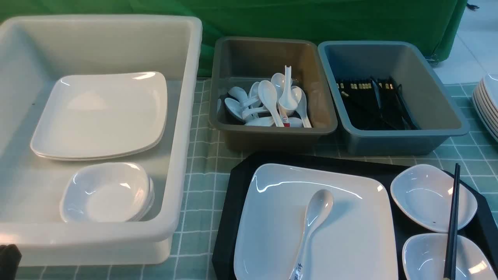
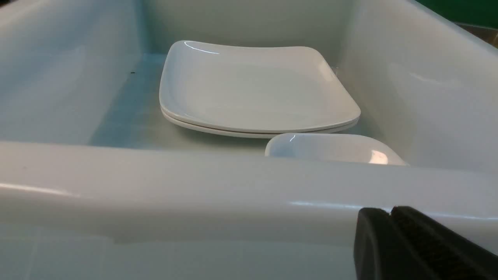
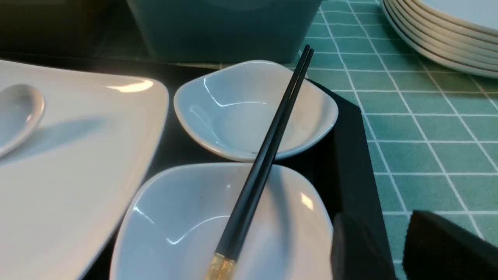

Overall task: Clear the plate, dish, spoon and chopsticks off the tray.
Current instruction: Use the right arm to grab a pair of chopsticks from the plate

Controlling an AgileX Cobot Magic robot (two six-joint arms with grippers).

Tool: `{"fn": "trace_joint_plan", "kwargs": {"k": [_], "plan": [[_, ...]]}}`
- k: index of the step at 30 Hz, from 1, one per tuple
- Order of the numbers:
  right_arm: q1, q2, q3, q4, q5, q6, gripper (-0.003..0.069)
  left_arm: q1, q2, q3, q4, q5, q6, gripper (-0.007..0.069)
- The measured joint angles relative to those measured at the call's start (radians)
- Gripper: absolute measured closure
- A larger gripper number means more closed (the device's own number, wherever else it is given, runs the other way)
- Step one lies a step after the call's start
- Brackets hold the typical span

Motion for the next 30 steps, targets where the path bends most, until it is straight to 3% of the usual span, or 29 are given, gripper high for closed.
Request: {"fn": "trace_joint_plan", "kwargs": {"k": [13, 17, 21, 24, 30], "plan": [[0.0, 0.0, 0.0, 0.0, 0.001, -0.001, 0.0417, 0.0, 0.0, 0.0, 0.023, -0.005, 0.007, 0.0606], [0.0, 0.0, 0.0, 0.0, 0.001, -0.001, 0.0417, 0.0, 0.0, 0.0, -0.058, -0.117, -0.007, 0.0606], [0.0, 0.0, 0.0, 0.0, 0.001, -0.001, 0.0417, 0.0, 0.0, 0.0, -0.208, -0.303, -0.082, 0.0606], [0.0, 0.0, 0.0, 0.0, 0.001, 0.0, 0.0417, 0.0, 0.0, 0.0, -0.248, -0.41, -0.145, 0.0606], [0.0, 0.0, 0.0, 0.036, -0.065, 0.045, 0.0417, 0.0, 0.0, 0.0, -0.218, -0.767, -0.472, 0.0606]]}}
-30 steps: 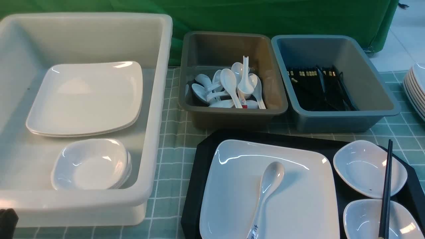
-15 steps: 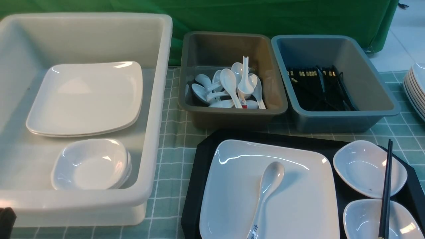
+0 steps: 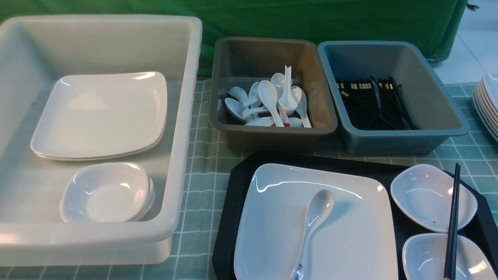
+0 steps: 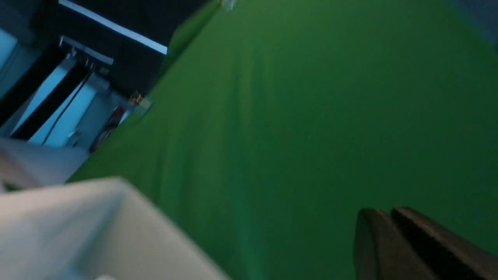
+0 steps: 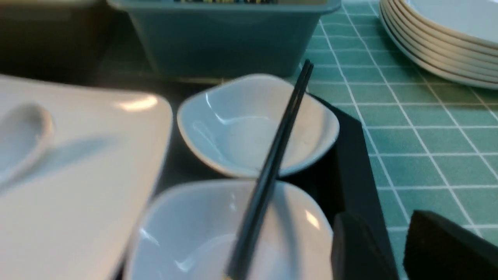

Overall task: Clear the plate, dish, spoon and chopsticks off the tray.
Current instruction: Use the right arm to grab a pair of chopsticks from the plate

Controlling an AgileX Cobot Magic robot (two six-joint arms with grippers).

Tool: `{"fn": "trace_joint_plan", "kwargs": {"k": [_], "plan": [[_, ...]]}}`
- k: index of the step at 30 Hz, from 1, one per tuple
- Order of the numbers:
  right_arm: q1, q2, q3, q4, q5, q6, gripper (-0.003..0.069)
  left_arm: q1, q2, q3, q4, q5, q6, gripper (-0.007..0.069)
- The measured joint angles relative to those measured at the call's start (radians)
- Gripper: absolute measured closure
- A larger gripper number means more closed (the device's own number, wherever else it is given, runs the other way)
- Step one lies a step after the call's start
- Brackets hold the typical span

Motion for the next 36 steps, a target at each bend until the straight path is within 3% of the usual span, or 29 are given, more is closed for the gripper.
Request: {"fn": "trace_joint_plan", "kwargs": {"k": [2, 4, 6, 9, 12, 15, 17, 19, 21, 26, 31, 36], "plan": [[0.0, 0.0, 0.0, 0.043, -0.061, 0.068, 0.0417, 0.0, -0.001, -0.011, 0.024, -0.056, -0.077, 0.0606], [0.0, 0.0, 0.0, 0.095, -0.184, 0.245, 0.0417, 0.0, 0.002, -0.101, 0.069, -0.021, -0.178, 0.0606], [0.0, 0.0, 0.0, 0.114, -0.287, 0.386, 0.0417, 0.0, 0.067, -0.338, 0.19, 0.197, -0.215, 0.0606], [0.0, 0.0, 0.0, 0.117, -0.339, 0.418, 0.0417, 0.0, 0.154, -0.538, 0.278, 0.413, -0.218, 0.0606], [0.0, 0.0, 0.0, 0.12, -0.405, 0.418, 0.0417, 0.0, 0.325, -0.779, 0.321, 0.779, -0.134, 0.0606], [0.002, 0.0, -0.011, 0.12, -0.448, 0.435, 0.0426, 0.0, 0.511, -0.929, 0.292, 1.095, 0.047, 0.0606], [0.015, 0.022, -0.116, 0.122, -0.256, 0.454, 0.0516, 0.0, 0.663, -0.987, 0.213, 1.309, 0.224, 0.0606], [0.045, 0.112, -0.282, 0.123, -0.022, 0.421, 0.0606, -0.007, 0.783, -0.99, 0.154, 1.423, 0.313, 0.0606], [0.101, 0.256, -0.457, 0.123, 0.225, 0.305, 0.0629, -0.029, 0.876, -0.989, 0.129, 1.465, 0.352, 0.0606], [0.19, 0.563, -0.689, 0.092, 0.582, 0.195, 0.0636, -0.133, 0.965, -0.989, 0.127, 1.474, 0.395, 0.062], [0.23, 0.849, -0.75, 0.076, 0.697, 0.123, 0.0636, -0.342, 1.016, -0.989, 0.146, 1.478, 0.394, 0.0624], [0.232, 1.085, -0.757, 0.066, 0.651, 0.129, 0.0603, -0.698, 1.092, -0.989, 0.298, 1.507, 0.196, 0.0624]]}}
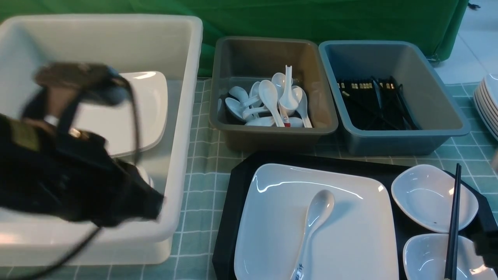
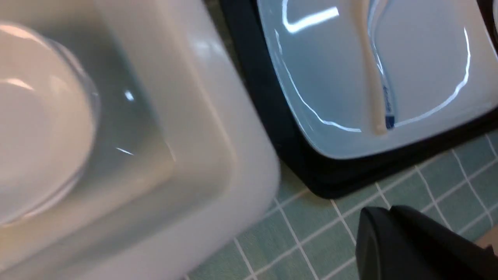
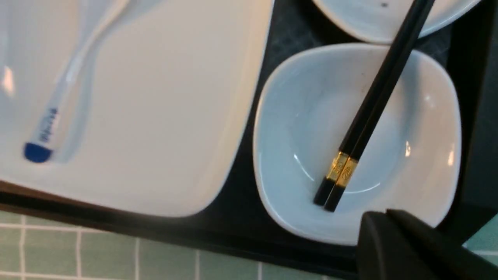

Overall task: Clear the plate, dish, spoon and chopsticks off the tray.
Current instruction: Use the right arm to grab a pair of chopsticks from the plate

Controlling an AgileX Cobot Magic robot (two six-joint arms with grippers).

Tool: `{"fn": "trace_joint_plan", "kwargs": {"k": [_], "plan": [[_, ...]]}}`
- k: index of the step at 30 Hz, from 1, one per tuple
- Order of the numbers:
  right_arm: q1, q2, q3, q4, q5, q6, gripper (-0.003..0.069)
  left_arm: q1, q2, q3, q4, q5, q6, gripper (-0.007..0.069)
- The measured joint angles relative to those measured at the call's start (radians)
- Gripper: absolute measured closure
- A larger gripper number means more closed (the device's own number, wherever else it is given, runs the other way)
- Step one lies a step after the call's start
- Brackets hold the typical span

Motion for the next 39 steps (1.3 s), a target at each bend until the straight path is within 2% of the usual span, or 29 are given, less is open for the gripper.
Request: {"fn": "trace_joint_plan", "kwargs": {"k": [3, 4, 8, 10, 13, 22, 24, 25, 27, 30, 39], "plan": [[-0.001, 0.104, 0.0, -0.017, -0.03, 0.032, 0.048, -0.117, 0.031, 0.0, 0.026, -0.016, -0.058, 0.0624], [-0.004, 0.131, 0.0, -0.021, -0.041, 0.043, 0.0419, -0.14, 0.038, 0.0, 0.026, -0.025, -0.068, 0.0624], [-0.012, 0.232, -0.001, -0.025, -0.092, 0.061, 0.0249, -0.198, 0.051, 0.0, 0.026, -0.058, -0.087, 0.0624], [-0.012, 0.275, -0.001, -0.026, -0.128, 0.072, 0.0197, -0.208, 0.054, 0.0, 0.026, -0.073, -0.087, 0.0624], [-0.012, 0.336, -0.001, -0.027, -0.168, 0.088, 0.0176, -0.209, 0.056, 0.0, 0.036, -0.077, -0.088, 0.0624], [-0.012, 0.475, -0.001, -0.028, -0.228, 0.11, 0.0174, -0.209, 0.056, 0.0, 0.067, -0.076, -0.09, 0.0624], [-0.012, 0.485, -0.001, -0.028, -0.237, 0.11, 0.02, -0.209, 0.056, 0.0, 0.067, -0.078, -0.09, 0.0624], [-0.012, 0.488, -0.001, -0.028, -0.239, 0.11, 0.022, -0.209, 0.056, 0.0, 0.067, -0.08, -0.09, 0.0624], [-0.012, 0.491, -0.001, -0.029, -0.242, 0.111, 0.0308, -0.209, 0.056, 0.0, 0.067, -0.087, -0.09, 0.0624], [-0.012, 0.491, -0.001, -0.029, -0.243, 0.113, 0.0519, -0.209, 0.056, 0.0, 0.067, -0.088, -0.09, 0.0624], [-0.012, 0.415, -0.001, -0.025, -0.207, 0.113, 0.0509, -0.209, 0.056, 0.0, 0.067, -0.09, -0.093, 0.0624]]}}
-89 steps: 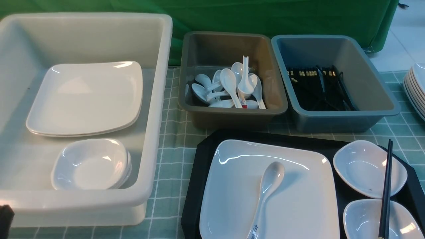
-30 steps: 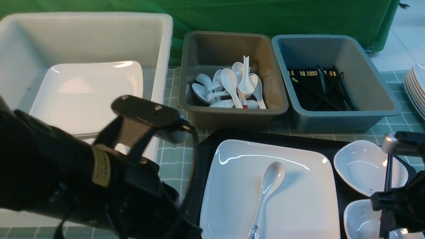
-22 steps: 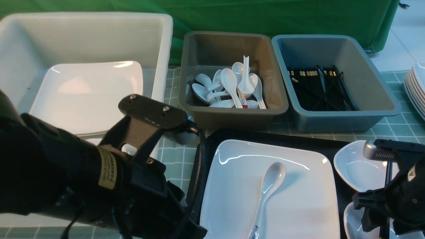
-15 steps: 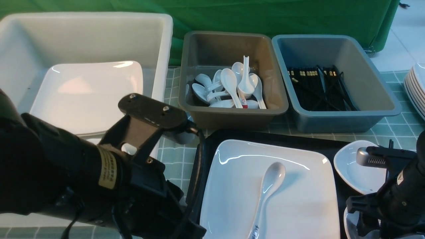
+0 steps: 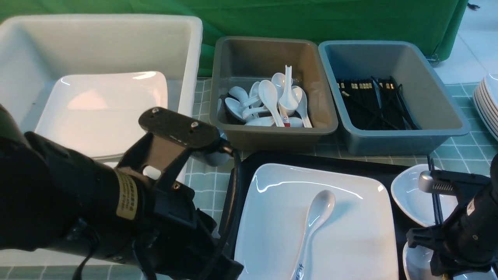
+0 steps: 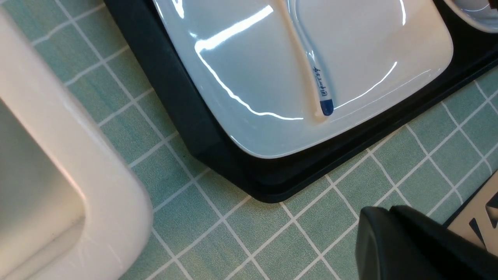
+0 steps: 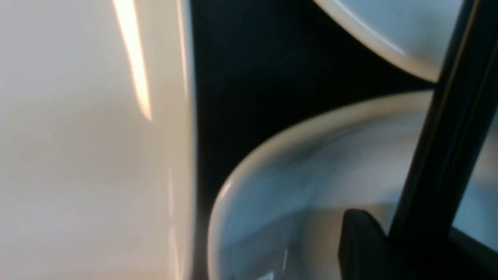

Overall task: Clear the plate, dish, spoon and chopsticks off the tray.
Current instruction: Use the right arm to grab a pair of chopsticks from the plate, then use the right arm to put the chopsticks into the small storage box on the right, then use the left arm to grab a soup spoon from the plate

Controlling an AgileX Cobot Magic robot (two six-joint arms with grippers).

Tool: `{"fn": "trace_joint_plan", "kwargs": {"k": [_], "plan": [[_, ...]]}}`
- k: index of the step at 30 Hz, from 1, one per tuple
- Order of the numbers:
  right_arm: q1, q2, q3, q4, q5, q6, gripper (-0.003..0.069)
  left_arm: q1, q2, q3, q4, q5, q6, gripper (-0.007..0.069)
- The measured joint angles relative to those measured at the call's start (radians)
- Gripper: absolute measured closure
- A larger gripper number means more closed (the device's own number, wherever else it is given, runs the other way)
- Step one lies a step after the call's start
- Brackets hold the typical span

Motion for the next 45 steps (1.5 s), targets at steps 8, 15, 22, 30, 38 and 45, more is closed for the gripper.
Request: {"fn": "trace_joint_plan", "kwargs": {"k": [8, 15, 22, 30, 38, 45], "plan": [[0.0, -0.255, 0.0, 0.024, 0.109, -0.009, 0.0509, 0.0, 0.0, 0.0, 0.0, -0.001, 0.0, 0.0624], [-0.057, -0.291, -0.235, 0.034, 0.159, -0.075, 0.0509, 0.0, 0.0, 0.0, 0.008, -0.05, 0.0, 0.0624], [-0.129, 0.118, -0.809, 0.051, 0.148, -0.138, 0.0509, 0.0, 0.0, 0.0, 0.02, -0.066, 0.0, 0.0624], [-0.117, 0.46, -1.147, 0.061, 0.146, -0.111, 0.0478, 0.0, 0.0, 0.0, 0.02, -0.035, -0.017, 0.0622], [-0.075, 0.632, -1.237, 0.062, 0.174, -0.116, 0.02, 0.0, 0.0, 0.0, 0.011, -0.028, -0.051, 0.0616], [-0.068, 0.546, -1.269, 0.024, 0.426, -0.25, 0.0456, 0.0, 0.009, -0.001, 0.009, -0.036, -0.077, 0.0616]]}}
